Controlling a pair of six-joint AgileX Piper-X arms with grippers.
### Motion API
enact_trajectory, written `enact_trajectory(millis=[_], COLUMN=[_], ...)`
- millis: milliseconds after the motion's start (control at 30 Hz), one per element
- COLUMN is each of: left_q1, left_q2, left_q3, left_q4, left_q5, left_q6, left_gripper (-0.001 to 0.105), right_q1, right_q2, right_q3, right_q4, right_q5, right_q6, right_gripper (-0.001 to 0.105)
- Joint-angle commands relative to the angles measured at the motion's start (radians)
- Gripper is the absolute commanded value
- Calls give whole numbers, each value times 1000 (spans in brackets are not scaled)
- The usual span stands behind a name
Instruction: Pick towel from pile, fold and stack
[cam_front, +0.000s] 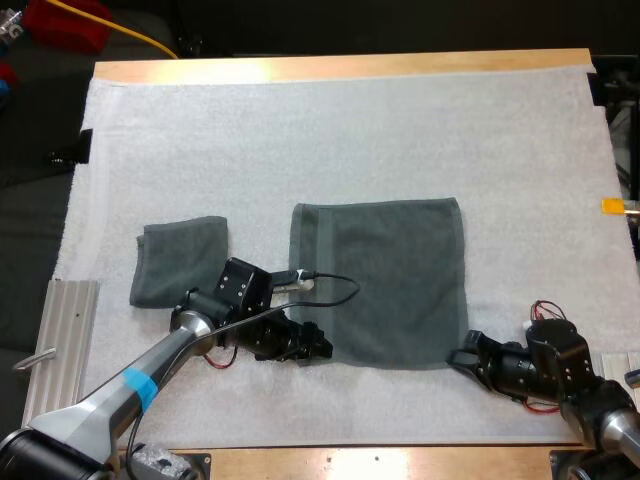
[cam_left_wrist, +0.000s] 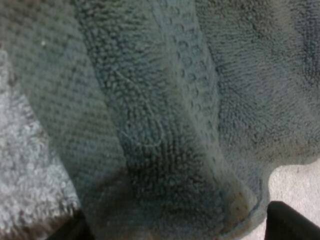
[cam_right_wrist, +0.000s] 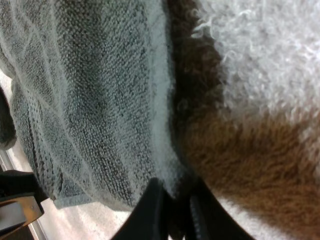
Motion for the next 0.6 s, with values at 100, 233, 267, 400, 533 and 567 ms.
enact_trajectory(millis=[100, 233, 267, 400, 533, 567], left_q1=[-8, -8, -8, -8, -8, -8], left_q2=[23, 23, 23, 23, 20, 18], left_q3=[13, 13, 13, 13, 13, 13], left_q4=[8, 37, 42, 44, 53, 59], left_q5=[-9, -94, -107, -133, -133, -133], left_q6=[1, 10, 15, 20, 51, 60], left_gripper=[59, 33, 30, 15, 3, 2], right_q1=[-5, -5, -5, -5, -5, -5], right_q2=[2, 2, 2, 2, 2, 2], right_q3=[-1, -1, -1, -1, -1, -1], right_q4=[0, 0, 0, 0, 0, 0], right_q5=[-7, -7, -7, -7, -9, -10], right_q6=[-10, -10, -10, -10, -10, -11], right_gripper=[3, 3, 3, 3, 3, 3])
